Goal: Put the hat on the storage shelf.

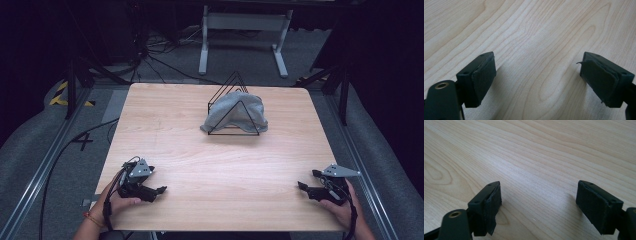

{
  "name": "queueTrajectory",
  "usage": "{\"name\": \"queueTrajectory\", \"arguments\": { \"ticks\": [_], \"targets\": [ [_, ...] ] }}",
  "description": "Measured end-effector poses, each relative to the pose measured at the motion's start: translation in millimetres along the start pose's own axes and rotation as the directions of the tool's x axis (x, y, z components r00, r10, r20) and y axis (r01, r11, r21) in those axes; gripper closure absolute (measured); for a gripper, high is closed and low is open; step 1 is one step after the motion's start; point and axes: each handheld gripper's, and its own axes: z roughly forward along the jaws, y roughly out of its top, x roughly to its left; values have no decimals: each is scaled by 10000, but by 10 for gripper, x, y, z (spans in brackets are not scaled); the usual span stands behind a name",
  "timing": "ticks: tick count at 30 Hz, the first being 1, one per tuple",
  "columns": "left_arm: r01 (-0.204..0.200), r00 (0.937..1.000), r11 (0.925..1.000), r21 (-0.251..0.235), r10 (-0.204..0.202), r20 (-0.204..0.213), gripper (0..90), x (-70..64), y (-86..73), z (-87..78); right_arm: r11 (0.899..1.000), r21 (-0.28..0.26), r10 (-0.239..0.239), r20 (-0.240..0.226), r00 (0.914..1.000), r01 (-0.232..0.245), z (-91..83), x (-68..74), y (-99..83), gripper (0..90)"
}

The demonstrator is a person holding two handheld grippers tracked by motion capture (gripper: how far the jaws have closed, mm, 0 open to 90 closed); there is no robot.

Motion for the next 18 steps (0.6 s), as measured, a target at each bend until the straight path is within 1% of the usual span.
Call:
{"name": "queueTrajectory", "arguments": {
  "ticks": [9, 11, 18],
  "targets": [
    [32, 10000, 10000, 5, -32, -36, 138, -4, 0, 0, 10000, 4, 7, 17, 10000, -7, 1, 0, 0, 201],
    [36, 10000, 10000, 4, -36, -37, 138, -4, 0, 0, 10000, -9, 88, 18, 10000, -88, 2, 2, 2, 194],
    [33, 10000, 10000, 6, -33, -37, 138, -3, 0, -1, 10000, 10, 51, 71, 10000, -51, 4, -3, 1, 189]
  ]
}}
